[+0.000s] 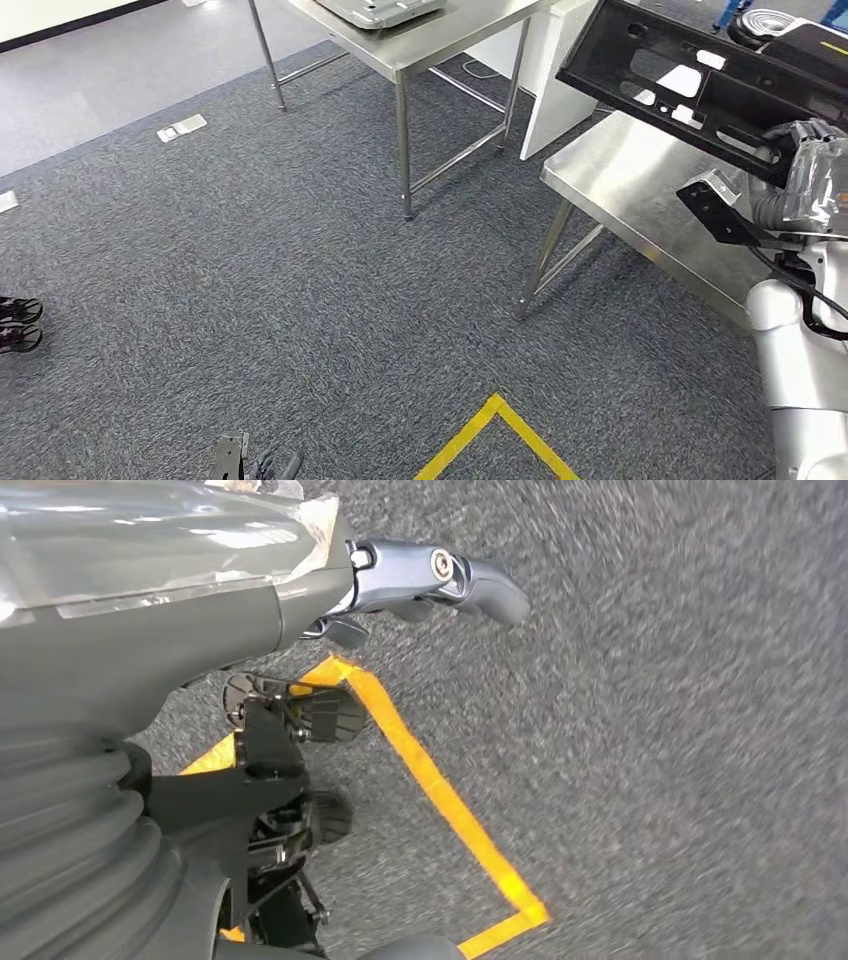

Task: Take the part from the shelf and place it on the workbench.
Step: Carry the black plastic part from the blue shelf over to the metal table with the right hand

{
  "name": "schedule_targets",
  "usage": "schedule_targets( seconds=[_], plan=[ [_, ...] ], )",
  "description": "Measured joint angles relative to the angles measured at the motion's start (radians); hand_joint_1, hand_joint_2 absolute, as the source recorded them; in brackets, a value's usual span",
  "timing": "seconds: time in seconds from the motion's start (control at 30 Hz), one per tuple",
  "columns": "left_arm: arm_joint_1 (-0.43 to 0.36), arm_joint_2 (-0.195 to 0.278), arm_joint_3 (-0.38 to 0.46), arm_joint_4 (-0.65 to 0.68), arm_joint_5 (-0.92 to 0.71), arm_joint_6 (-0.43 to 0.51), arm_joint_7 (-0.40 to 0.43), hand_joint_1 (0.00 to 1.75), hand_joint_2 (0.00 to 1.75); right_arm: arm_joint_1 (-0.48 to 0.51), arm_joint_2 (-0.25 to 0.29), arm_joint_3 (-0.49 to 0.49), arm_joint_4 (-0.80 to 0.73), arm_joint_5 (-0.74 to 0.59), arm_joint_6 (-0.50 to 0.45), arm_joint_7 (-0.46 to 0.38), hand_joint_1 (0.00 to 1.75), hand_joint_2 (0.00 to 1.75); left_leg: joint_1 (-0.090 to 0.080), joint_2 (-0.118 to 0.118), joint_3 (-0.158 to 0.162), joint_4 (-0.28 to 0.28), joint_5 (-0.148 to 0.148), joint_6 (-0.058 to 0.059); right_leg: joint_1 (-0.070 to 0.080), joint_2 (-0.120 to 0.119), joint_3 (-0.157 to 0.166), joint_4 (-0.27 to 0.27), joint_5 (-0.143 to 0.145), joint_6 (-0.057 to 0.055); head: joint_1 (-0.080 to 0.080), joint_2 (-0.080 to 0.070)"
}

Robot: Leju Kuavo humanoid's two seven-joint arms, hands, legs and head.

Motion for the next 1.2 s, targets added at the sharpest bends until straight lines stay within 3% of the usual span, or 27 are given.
schedule_targets(
  seconds=[0.03,0.1,0.17,0.27,0.33,0.4,0.47,0.5,0.53,0.57,0.63,0.7,0.77,0.83,0.9,0.97,1.0,1.03,1.13,1.2],
  plan=[
    [0.000,0.000,0.000,0.000,0.000,0.000,0.000,0.00,1.75,0.003,0.000,0.000,0.001,0.000,0.000,0.000,1.75,1.75,0.001,0.015,0.000,0.001,-0.001,-0.002,-0.002,-0.006,0.026,-0.036,0.014,0.010,0.000,0.000],
    [0.000,-0.001,0.000,0.000,-0.001,0.000,0.000,0.00,1.75,0.005,0.000,-0.001,0.002,0.000,0.000,0.001,1.75,1.75,0.000,0.041,-0.002,0.009,-0.007,-0.011,-0.004,-0.042,0.113,-0.179,0.058,0.026,0.001,0.000],
    [-0.001,-0.001,0.000,0.000,-0.002,0.001,0.001,0.00,1.75,0.007,0.002,-0.002,0.003,0.003,-0.001,0.003,1.75,1.75,-0.004,0.063,-0.004,0.022,-0.016,-0.024,0.000,-0.066,0.165,-0.270,0.083,0.019,0.001,0.000],
    [-0.004,0.000,0.001,0.000,-0.006,0.003,0.002,0.00,1.75,0.016,0.004,-0.004,0.004,0.011,-0.003,0.007,1.75,1.75,-0.005,0.084,-0.005,0.031,-0.023,-0.034,0.000,-0.038,0.164,-0.277,0.091,-0.006,-0.001,0.000],
    [-0.006,0.000,0.001,0.000,-0.007,0.003,0.003,0.00,1.75,0.019,0.006,-0.005,0.004,0.018,-0.003,0.009,1.75,1.75,0.004,0.038,-0.017,0.065,-0.053,-0.045,-0.005,-0.017,0.159,-0.278,0.097,-0.017,-0.002,0.000],
    [-0.006,0.000,0.001,0.000,-0.007,0.003,0.003,0.00,1.75,0.021,0.011,-0.004,0.004,0.024,-0.002,0.009,1.75,1.75,0.011,-0.026,-0.064,0.176,-0.122,-0.056,-0.007,0.003,0.155,-0.278,0.101,-0.026,-0.004,0.000],
    [-0.006,0.000,0.001,0.000,-0.007,0.003,0.003,0.00,1.75,0.027,0.018,-0.003,0.004,0.028,-0.002,0.010,1.75,1.75,0.012,-0.042,-0.121,0.298,-0.173,-0.058,-0.006,0.025,0.150,-0.278,0.105,-0.031,-0.005,0.000],
    [-0.006,0.000,0.001,0.000,-0.007,0.003,0.003,0.00,1.75,0.030,0.021,-0.003,0.004,0.029,-0.002,0.010,1.75,1.75,0.012,-0.044,-0.130,0.317,-0.171,-0.056,-0.005,0.038,0.148,-0.278,0.106,-0.032,-0.005,0.000],
    [-0.006,0.000,0.001,0.000,-0.007,0.003,0.003,0.00,1.75,0.033,0.023,-0.003,0.004,0.030,-0.002,0.010,1.75,1.75,0.012,-0.046,-0.121,0.299,-0.152,-0.052,-0.005,0.050,0.148,-0.278,0.107,-0.033,-0.005,0.000],
    [-0.006,0.000,0.001,0.000,-0.007,0.003,0.003,0.00,1.75,0.034,0.024,-0.003,0.004,0.031,-0.002,0.010,1.75,1.75,0.013,-0.054,-0.094,0.245,-0.118,-0.047,-0.005,0.062,0.147,-0.278,0.109,-0.032,-0.006,0.000],
    [-0.006,0.001,0.001,0.000,-0.007,0.003,0.003,0.00,1.75,0.033,0.028,-0.003,0.003,0.033,-0.002,0.011,1.75,1.75,0.015,-0.098,-0.025,0.108,-0.058,-0.037,-0.005,0.087,0.146,-0.278,0.113,-0.027,-0.005,0.000],
    [-0.005,0.001,0.001,0.000,-0.007,0.003,0.002,0.00,1.75,0.033,0.031,-0.003,0.003,0.036,-0.002,0.012,1.75,1.75,0.014,-0.121,0.008,0.041,-0.039,-0.034,-0.007,0.109,0.139,-0.279,0.119,-0.017,-0.006,0.000],
    [-0.005,0.000,0.001,0.000,-0.008,0.003,0.000,0.00,1.75,0.037,0.031,-0.004,0.002,0.041,-0.001,0.014,1.75,1.75,0.011,-0.098,0.009,0.034,-0.034,-0.030,-0.010,0.126,0.133,-0.285,0.128,-0.003,-0.007,0.000],
    [-0.007,0.000,0.001,0.000,-0.009,0.003,-0.001,0.00,1.75,0.044,0.026,-0.009,-0.002,0.045,0.000,0.015,1.75,1.75,0.013,-0.075,0.011,0.019,-0.021,-0.019,-0.006,0.090,0.115,-0.265,0.115,0.001,-0.004,0.000],
    [-0.006,-0.001,0.001,0.000,-0.010,0.003,-0.001,0.00,1.75,0.047,0.025,-0.014,-0.010,0.050,0.003,0.017,1.75,1.75,0.010,-0.050,0.009,0.010,-0.012,-0.012,0.000,0.027,0.067,-0.165,0.063,-0.006,0.002,0.000],
    [-0.004,-0.002,0.001,0.000,-0.011,0.003,-0.001,0.00,1.75,0.053,0.029,-0.016,-0.014,0.054,0.007,0.019,1.75,1.75,0.006,-0.022,0.004,0.010,-0.011,-0.009,0.001,0.005,0.013,-0.034,0.011,-0.008,0.005,0.000],
    [-0.003,-0.002,0.001,0.000,-0.011,0.003,-0.001,0.00,1.75,0.058,0.030,-0.017,-0.015,0.057,0.009,0.019,1.75,1.75,0.004,-0.008,0.003,0.011,-0.011,-0.008,0.001,0.002,0.006,-0.005,0.002,-0.005,0.005,0.000],
    [-0.003,-0.003,0.001,0.000,-0.011,0.003,-0.001,0.00,1.75,0.061,0.031,-0.019,-0.016,0.060,0.012,0.019,1.75,1.75,0.002,0.005,0.002,0.011,-0.011,-0.008,0.001,-0.001,0.019,-0.017,0.009,0.001,0.006,0.000],
    [-0.003,-0.005,0.001,0.000,-0.011,0.003,-0.001,0.00,1.75,0.064,0.032,-0.027,-0.018,0.065,0.018,0.019,1.75,1.75,0.000,0.031,0.002,0.013,-0.012,-0.009,0.002,-0.018,0.100,-0.144,0.053,0.015,0.005,0.000],
    [-0.003,-0.005,0.001,0.000,-0.011,0.003,-0.001,0.00,1.75,0.063,0.032,-0.028,-0.018,0.065,0.018,0.019,1.75,1.75,0.000,0.034,0.002,0.013,-0.012,-0.010,0.002,-0.022,0.113,-0.167,0.060,0.017,0.005,0.000]
  ],
)
